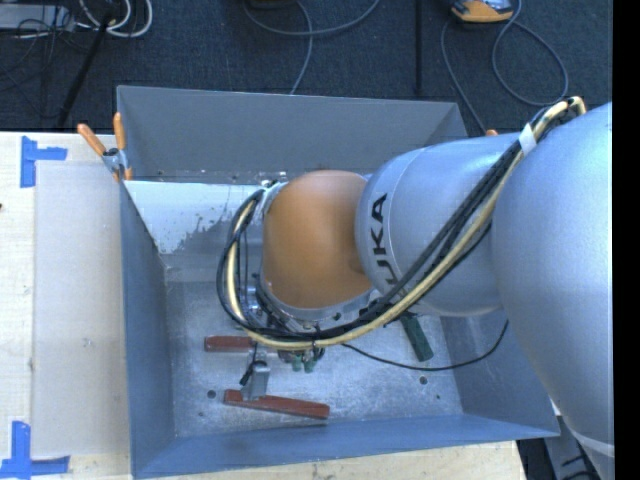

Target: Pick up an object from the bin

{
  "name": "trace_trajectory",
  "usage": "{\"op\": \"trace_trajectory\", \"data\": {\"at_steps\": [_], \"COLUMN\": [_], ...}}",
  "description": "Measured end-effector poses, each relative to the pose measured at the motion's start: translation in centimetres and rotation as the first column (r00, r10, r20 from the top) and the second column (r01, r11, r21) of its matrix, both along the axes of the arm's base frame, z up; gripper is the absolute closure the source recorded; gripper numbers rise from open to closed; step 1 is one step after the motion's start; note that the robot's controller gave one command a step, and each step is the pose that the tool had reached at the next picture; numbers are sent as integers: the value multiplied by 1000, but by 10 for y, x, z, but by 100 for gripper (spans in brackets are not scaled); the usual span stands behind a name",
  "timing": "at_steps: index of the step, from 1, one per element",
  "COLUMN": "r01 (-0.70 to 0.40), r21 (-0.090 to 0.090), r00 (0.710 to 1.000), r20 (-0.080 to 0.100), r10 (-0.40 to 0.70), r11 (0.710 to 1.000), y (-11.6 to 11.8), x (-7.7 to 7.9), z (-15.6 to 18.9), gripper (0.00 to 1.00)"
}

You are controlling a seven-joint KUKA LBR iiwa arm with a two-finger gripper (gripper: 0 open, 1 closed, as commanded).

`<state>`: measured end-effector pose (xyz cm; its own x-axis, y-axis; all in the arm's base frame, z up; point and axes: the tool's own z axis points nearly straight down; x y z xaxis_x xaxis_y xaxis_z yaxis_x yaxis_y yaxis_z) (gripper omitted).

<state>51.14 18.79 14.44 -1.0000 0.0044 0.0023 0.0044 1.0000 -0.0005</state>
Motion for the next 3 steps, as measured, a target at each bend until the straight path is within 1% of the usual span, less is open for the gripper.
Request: {"op": "trace_trajectory", "data": {"at_steps": [1,2,3], "r01": [78,81,83], "r21": [1,4,1], "r00": [997,997,997], "r20": [1,8,3], "r10": [-78,-81,-83], "r11": [997,997,997], "y": [-3,-3,-4], "x": [26,29,27], "z": [-77,-72,-74], "gripper": [0,100,0]}}
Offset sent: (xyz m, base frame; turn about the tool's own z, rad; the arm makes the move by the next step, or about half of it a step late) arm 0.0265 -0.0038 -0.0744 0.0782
